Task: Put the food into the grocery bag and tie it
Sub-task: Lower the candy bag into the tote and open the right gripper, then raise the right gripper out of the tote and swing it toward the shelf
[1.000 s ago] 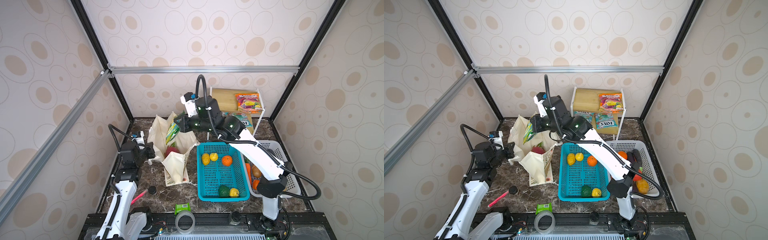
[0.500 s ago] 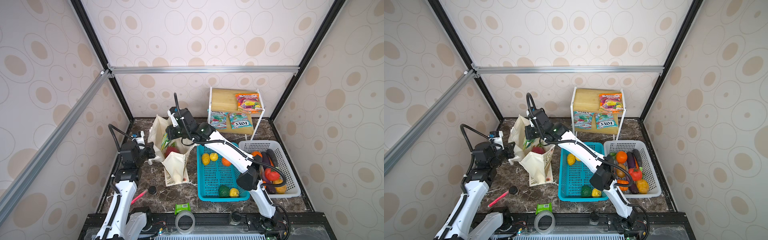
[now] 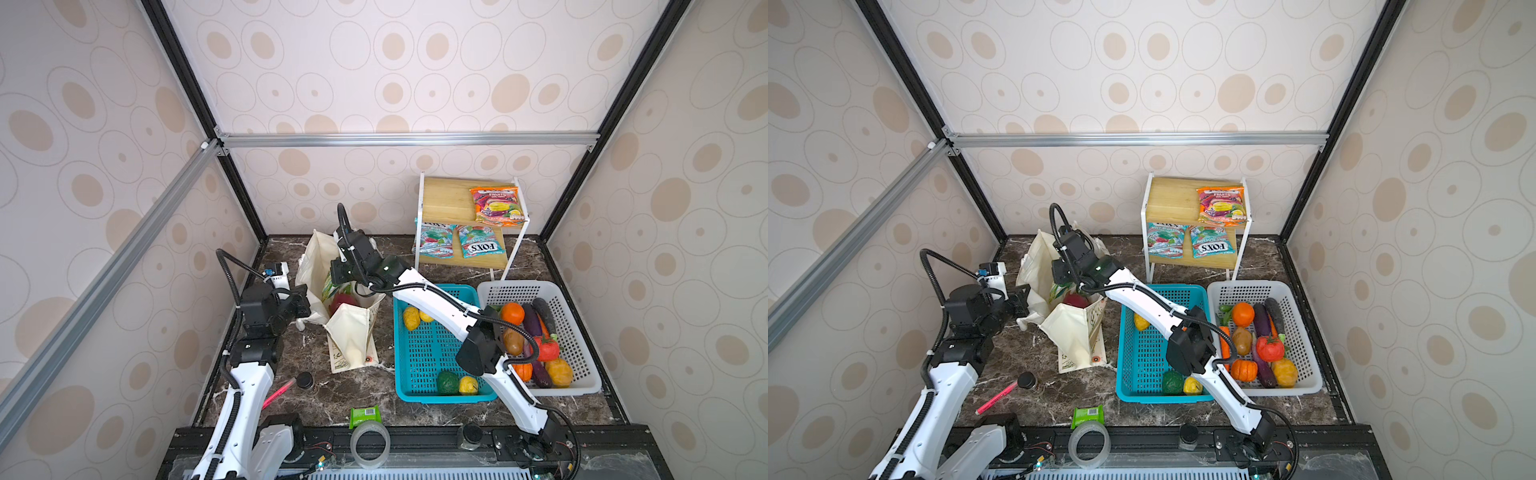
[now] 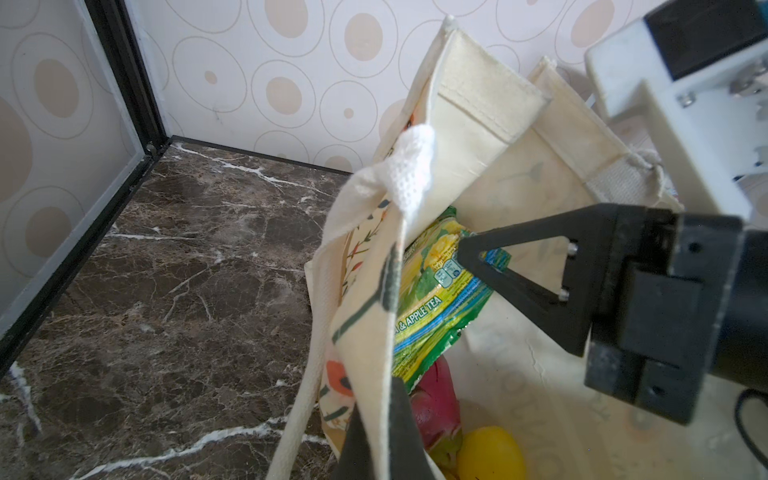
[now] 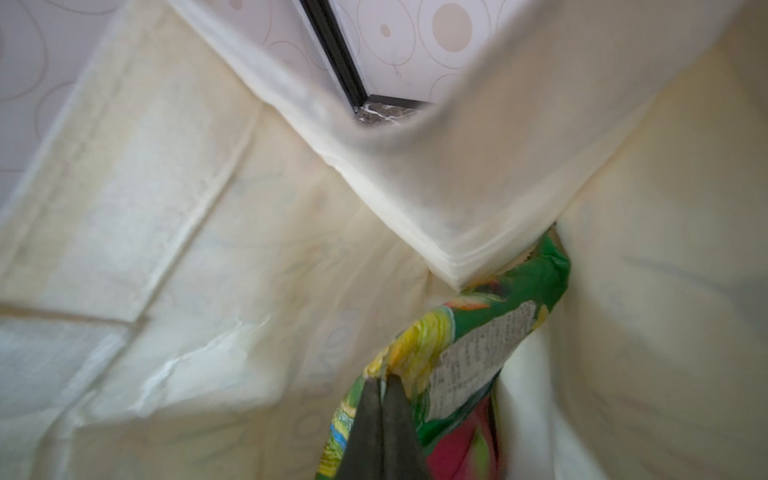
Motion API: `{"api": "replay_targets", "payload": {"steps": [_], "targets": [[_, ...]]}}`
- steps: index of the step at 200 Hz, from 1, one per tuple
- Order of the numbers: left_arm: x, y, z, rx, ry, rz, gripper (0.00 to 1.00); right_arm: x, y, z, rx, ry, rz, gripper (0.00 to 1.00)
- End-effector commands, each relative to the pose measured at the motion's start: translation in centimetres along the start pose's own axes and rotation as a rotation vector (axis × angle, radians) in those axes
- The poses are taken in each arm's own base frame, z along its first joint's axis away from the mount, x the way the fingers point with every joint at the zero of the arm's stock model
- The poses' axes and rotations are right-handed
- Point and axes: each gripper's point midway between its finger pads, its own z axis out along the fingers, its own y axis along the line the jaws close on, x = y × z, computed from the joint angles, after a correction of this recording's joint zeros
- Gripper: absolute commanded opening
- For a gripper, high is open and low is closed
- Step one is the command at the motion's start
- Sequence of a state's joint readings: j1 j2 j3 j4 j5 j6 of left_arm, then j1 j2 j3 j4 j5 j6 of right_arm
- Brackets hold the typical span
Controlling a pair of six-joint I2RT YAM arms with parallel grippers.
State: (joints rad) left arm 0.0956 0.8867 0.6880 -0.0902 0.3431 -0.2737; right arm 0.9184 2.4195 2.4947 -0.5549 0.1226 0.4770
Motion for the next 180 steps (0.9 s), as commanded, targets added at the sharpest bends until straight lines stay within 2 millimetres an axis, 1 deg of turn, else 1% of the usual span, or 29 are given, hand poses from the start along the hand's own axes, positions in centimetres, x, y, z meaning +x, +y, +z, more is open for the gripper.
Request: {"api": "replay_targets", "payload": {"steps": [1,13,22,29,45,57,65,76,87,90,92,95,121,133,157,180], "targets": [[-2.0,-0.6,-0.5,0.021,-0.07,0.022,0.0,0.8,-3.8,0.5,0.165,0.002,0.009,0.0],[-2.0,-0.6,-0.6,0.021,-0.073,0.022,0.0,1.0,-4.2,-0.1,0.188,0.016,0.001,0.06],[-1.9,-0.6,-0.5,0.024,-0.07,0.02,0.0,1.0,-4.2,-0.7,0.191,0.023,-0.01,0.14],[-1.9,-0.7,-0.5,0.028,-0.068,0.018,0.0,0.9,-4.0,-1.3,0.189,0.022,-0.02,0.23],[-2.0,-0.8,-0.5,0.032,-0.069,0.017,0.0,0.1,-3.5,-3.0,0.199,0.0,-0.056,0.52],[-1.9,-0.8,-0.4,0.036,-0.067,0.015,0.0,-0.7,-2.7,-4.6,0.203,-0.023,-0.093,0.65],[-1.9,-0.9,-0.5,0.039,-0.069,0.014,0.0,-1.2,-2.3,-5.7,0.209,-0.036,-0.107,0.71],[-1.9,-0.9,-0.4,0.041,-0.068,0.012,0.0,-1.8,-1.9,-7.3,0.198,-0.043,-0.102,0.75],[-1.8,-0.9,-0.3,0.043,-0.066,0.006,0.0,-2.3,-1.5,-8.8,0.175,-0.05,-0.081,0.76],[-1.8,-0.9,-0.3,0.045,-0.067,0.006,0.0,-2.7,-1.3,-9.3,0.164,-0.06,-0.075,0.76],[-1.8,-0.9,-0.3,0.046,-0.067,0.006,0.0,-2.3,-1.4,-9.4,0.164,-0.05,-0.076,0.76],[-1.8,-0.9,-0.3,0.047,-0.067,0.004,0.0,-2.2,-1.4,-9.6,0.161,-0.05,-0.073,0.76],[-1.7,-1.2,-0.2,0.063,-0.064,0.001,0.0,-3.5,-1.2,-13.2,0.115,-0.124,-0.035,0.77],[-1.7,-1.2,-0.2,0.064,-0.063,-0.001,0.0,-3.6,-1.5,-14.3,0.109,-0.154,-0.024,0.79],[-1.6,-1.2,0.0,0.068,-0.059,-0.005,0.0,-3.1,-3.3,-15.3,0.175,-0.172,-0.029,0.85],[-1.5,-1.2,0.1,0.072,-0.054,-0.007,0.0,-2.2,-5.3,-15.0,0.256,-0.114,-0.047,0.87]]}}
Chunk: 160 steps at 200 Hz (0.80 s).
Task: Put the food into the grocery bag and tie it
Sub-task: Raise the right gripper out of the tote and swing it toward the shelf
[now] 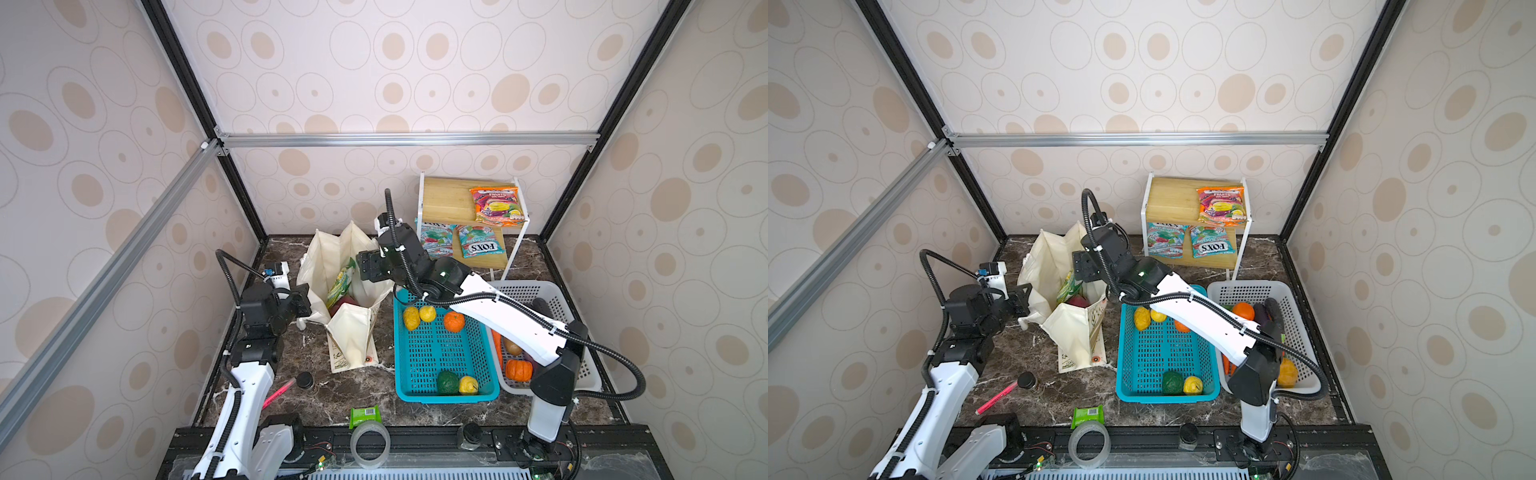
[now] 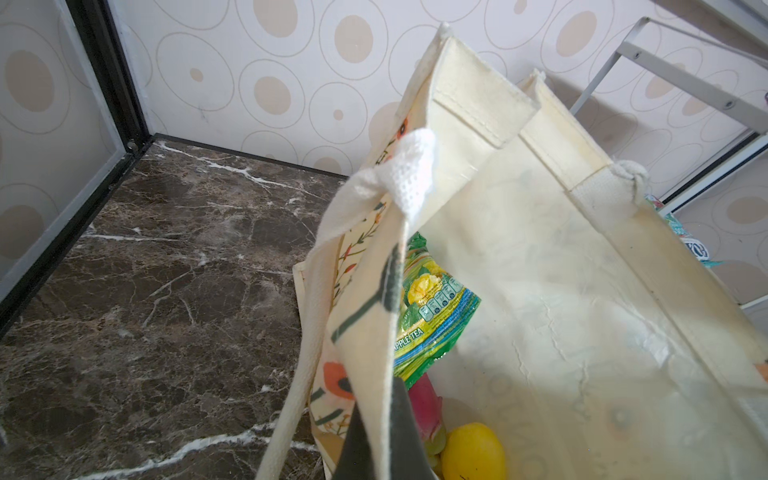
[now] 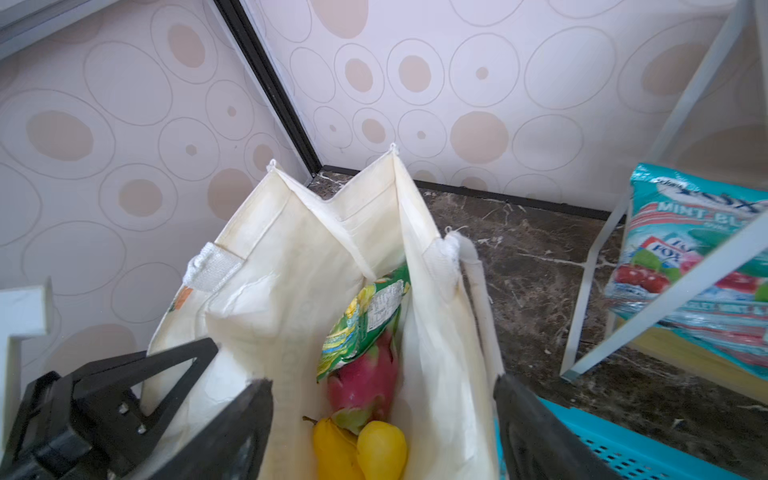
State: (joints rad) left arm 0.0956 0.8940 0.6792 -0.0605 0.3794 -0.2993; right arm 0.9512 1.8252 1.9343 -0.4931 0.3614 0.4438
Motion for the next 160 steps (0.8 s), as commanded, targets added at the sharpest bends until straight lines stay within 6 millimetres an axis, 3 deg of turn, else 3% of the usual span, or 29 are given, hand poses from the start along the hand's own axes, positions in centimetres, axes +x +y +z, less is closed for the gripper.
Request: {"api": "replay_targets", "payload": {"steps": [1,55,73,103,120,144,160], "targets": [[-1.5,-0.7,-0.2,0.035,-0.049,0.016,0.0,2.5,-2.4,1.7,0.109,0.07,-0.036,0.87],[-1.5,-0.5,-0.3,0.02,-0.056,0.02,0.0,6.7,-5.1,3.5,0.166,0.229,-0.022,0.79],[-1.6,-0.5,-0.2,0.024,-0.055,0.018,0.0,7.6,-5.3,3.6,0.167,0.258,-0.023,0.61],[-1.4,-0.4,-0.1,0.019,-0.05,0.018,0.0,8.5,-5.1,2.5,0.133,0.282,-0.027,0.15],[-1.3,-0.4,0.1,0.024,-0.043,0.015,0.0,9.0,-4.9,1.7,0.109,0.283,-0.024,0.04],[-1.1,-0.4,0.2,0.024,-0.035,0.013,0.0,8.9,-4.3,0.6,0.067,0.264,-0.003,0.03],[-1.1,-0.3,0.2,0.022,-0.034,0.012,0.0,8.7,-3.8,-0.1,0.044,0.258,0.009,0.1]]}}
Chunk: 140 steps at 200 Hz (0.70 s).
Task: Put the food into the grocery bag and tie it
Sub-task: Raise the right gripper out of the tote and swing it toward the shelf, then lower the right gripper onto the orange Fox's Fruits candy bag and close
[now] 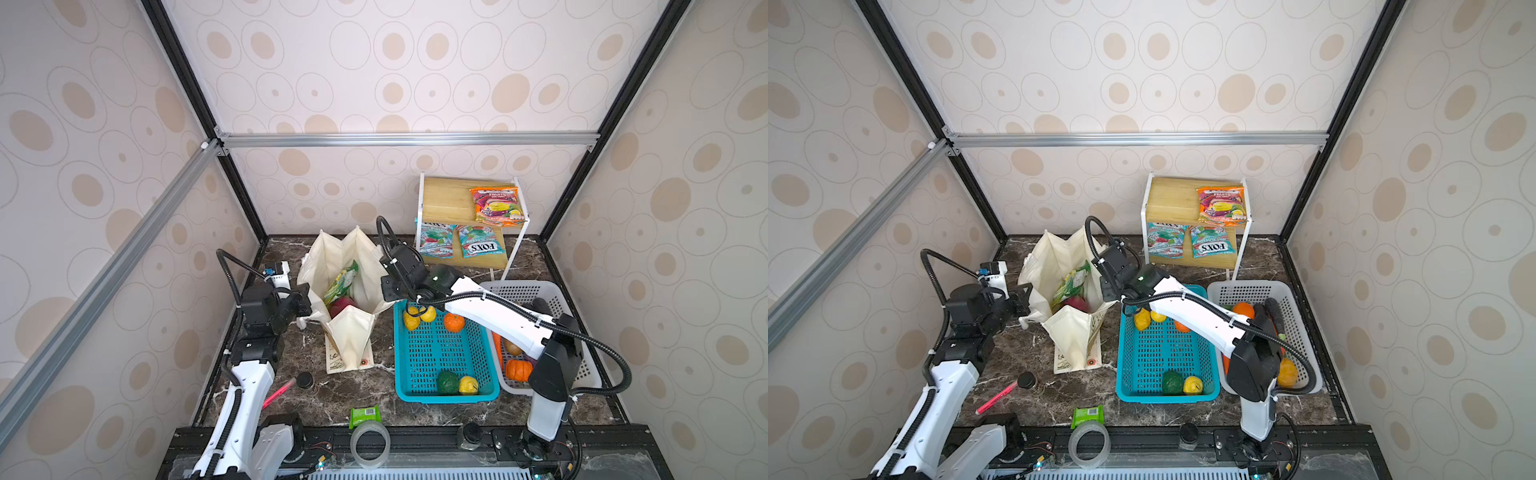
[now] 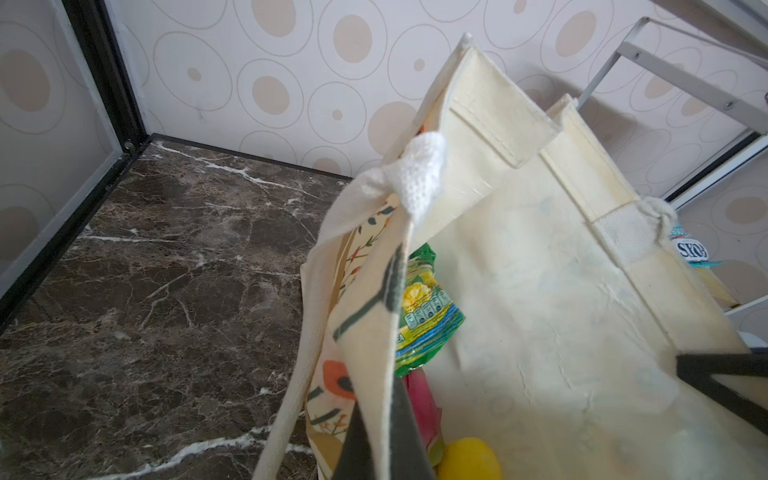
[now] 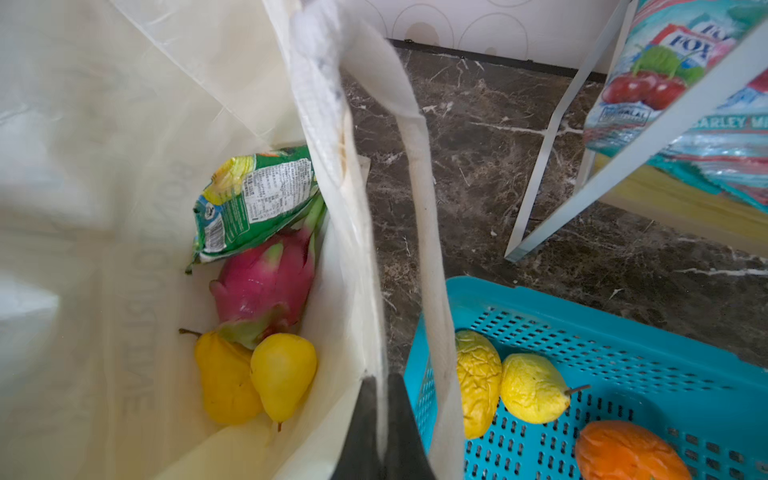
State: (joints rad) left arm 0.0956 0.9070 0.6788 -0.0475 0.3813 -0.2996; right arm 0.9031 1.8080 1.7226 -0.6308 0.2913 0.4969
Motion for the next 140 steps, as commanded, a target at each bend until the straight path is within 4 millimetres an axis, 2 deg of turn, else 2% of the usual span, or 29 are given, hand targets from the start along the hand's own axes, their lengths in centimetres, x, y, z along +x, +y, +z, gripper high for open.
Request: {"api": "replay_targets", "payload": {"steps": [1,14,26,41,50,69,93,124,140], "targets": [[-1.1,-0.4,-0.1,0.02,-0.035,0.013,0.0,-1.0,1.5,-2.7,-0.082,-0.046,0.029,0.12],[-1.1,-0.3,-0.1,0.016,-0.04,0.014,0.0,-1.8,1.3,-3.5,-0.081,-0.072,0.026,0.42],[-1.0,-0.3,0.0,0.017,-0.035,0.013,0.0,-2.9,0.9,-4.6,-0.06,-0.111,0.017,0.61],[-1.0,-0.3,0.0,0.019,-0.032,0.012,0.0,-4.7,0.2,-6.7,-0.049,-0.168,-0.007,0.78],[-0.9,-0.3,0.0,0.016,-0.031,0.013,0.0,-5.9,-0.5,-8.3,-0.039,-0.196,-0.026,0.99],[-1.0,-0.3,0.0,0.018,-0.034,0.012,0.0,-8.6,-3.2,-11.9,-0.009,-0.255,-0.02,1.0],[-1.1,-0.4,0.0,0.019,-0.034,0.012,0.0,-11.6,-8.2,-15.4,0.044,-0.35,0.039,1.0],[-1.1,-0.3,-0.1,0.016,-0.038,0.015,0.0,-13.5,-15.5,-18.0,0.131,-0.413,0.155,1.0],[-1.2,-0.3,-0.1,0.014,-0.039,0.015,0.0,-14.1,-18.1,-18.9,0.189,-0.444,0.187,1.0]]}}
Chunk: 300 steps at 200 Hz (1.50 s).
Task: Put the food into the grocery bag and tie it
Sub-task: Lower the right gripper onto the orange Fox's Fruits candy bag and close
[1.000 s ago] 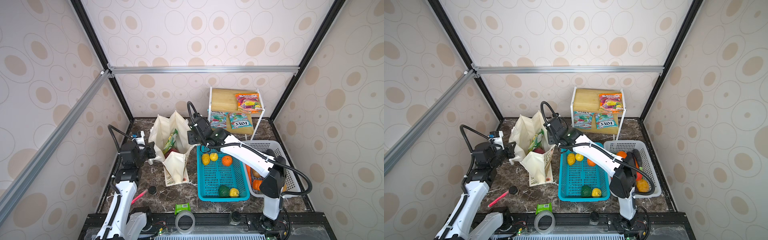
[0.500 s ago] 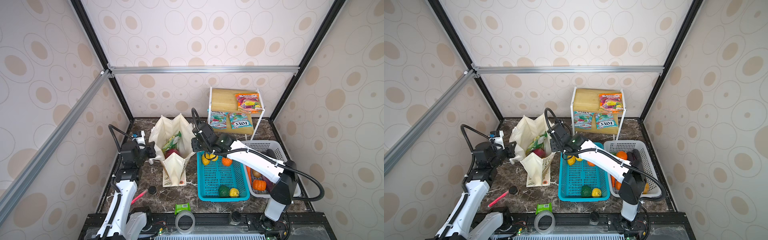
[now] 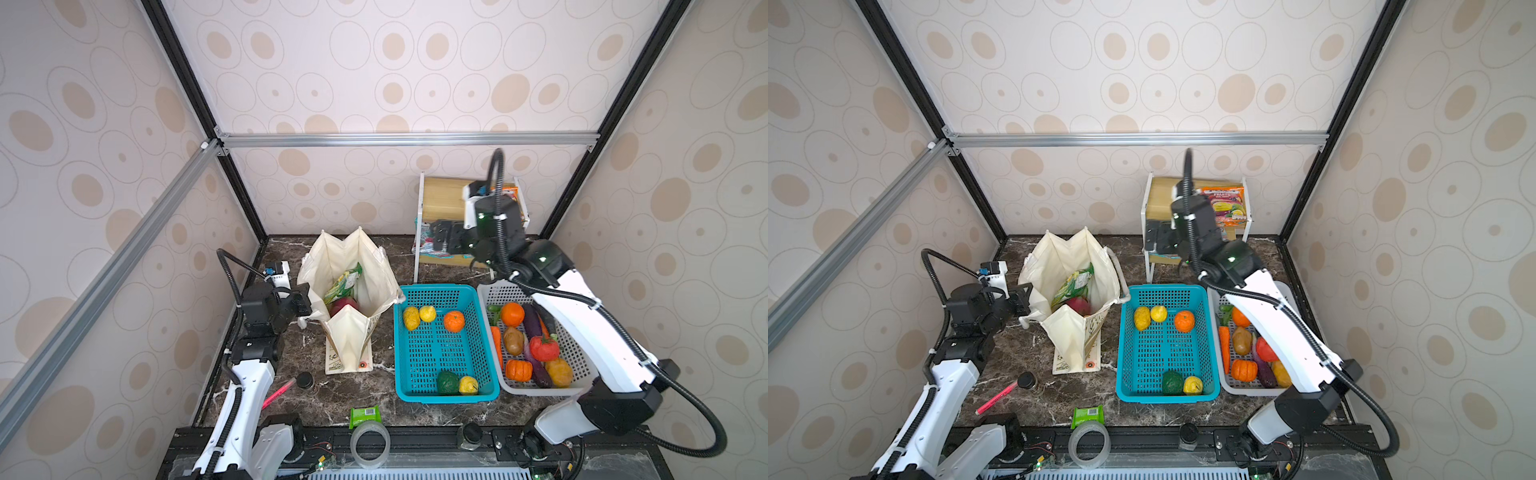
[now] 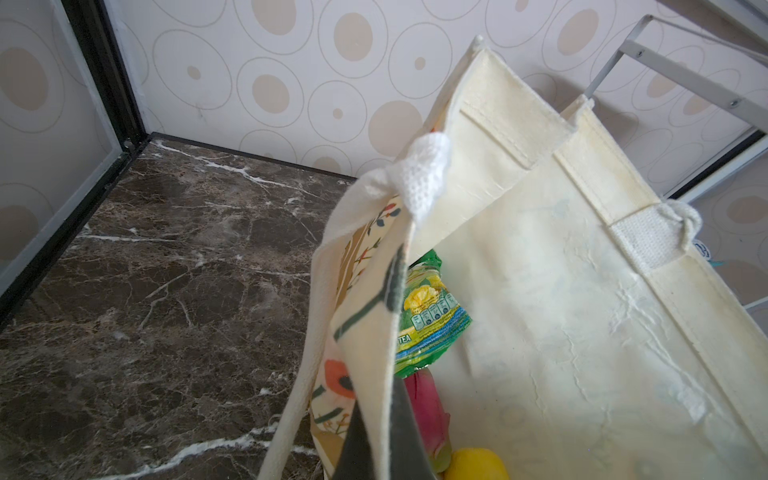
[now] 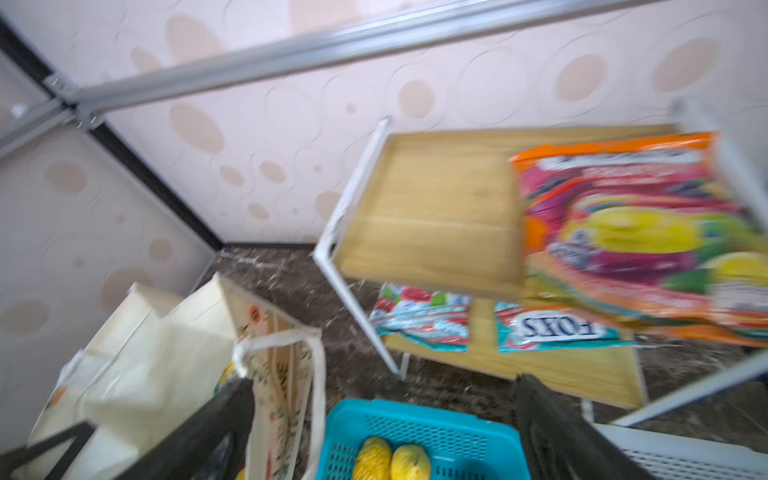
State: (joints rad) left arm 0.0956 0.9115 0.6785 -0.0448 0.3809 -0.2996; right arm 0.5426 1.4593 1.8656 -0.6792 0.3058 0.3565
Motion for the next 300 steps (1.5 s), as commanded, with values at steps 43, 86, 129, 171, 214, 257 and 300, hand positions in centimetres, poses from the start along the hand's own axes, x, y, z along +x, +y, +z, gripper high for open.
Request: {"api": "replay_targets", "payload": {"steps": [43,86,129,171,214,257,300], "targets": [[-1.1,-0.4,-0.2,0.019,-0.04,0.016,0.0,-2.1,-7.7,2.6,0.193,-0.01,0.014,1.0],[-1.1,-0.4,-0.2,0.02,-0.035,0.016,0.0,-3.0,-11.8,5.5,0.29,0.034,0.024,1.0],[-1.2,-0.2,-0.3,0.003,-0.041,0.022,0.0,-1.9,-12.7,8.3,0.309,0.101,0.013,0.99],[-1.2,-0.2,-0.2,0.002,-0.037,0.021,0.0,-1.1,-11.4,9.5,0.232,0.133,0.047,0.97],[-1.1,-0.1,-0.2,-0.002,-0.036,0.021,0.0,-0.8,-8.1,10.3,0.079,0.141,0.107,0.95],[-1.1,0.0,-0.2,-0.008,-0.036,0.022,0.0,-2.9,-8.2,9.1,0.113,0.112,0.121,0.95],[-1.1,0.1,-0.3,-0.013,-0.037,0.023,0.0,-3.8,-8.9,3.4,0.117,0.017,0.206,1.0]]}}
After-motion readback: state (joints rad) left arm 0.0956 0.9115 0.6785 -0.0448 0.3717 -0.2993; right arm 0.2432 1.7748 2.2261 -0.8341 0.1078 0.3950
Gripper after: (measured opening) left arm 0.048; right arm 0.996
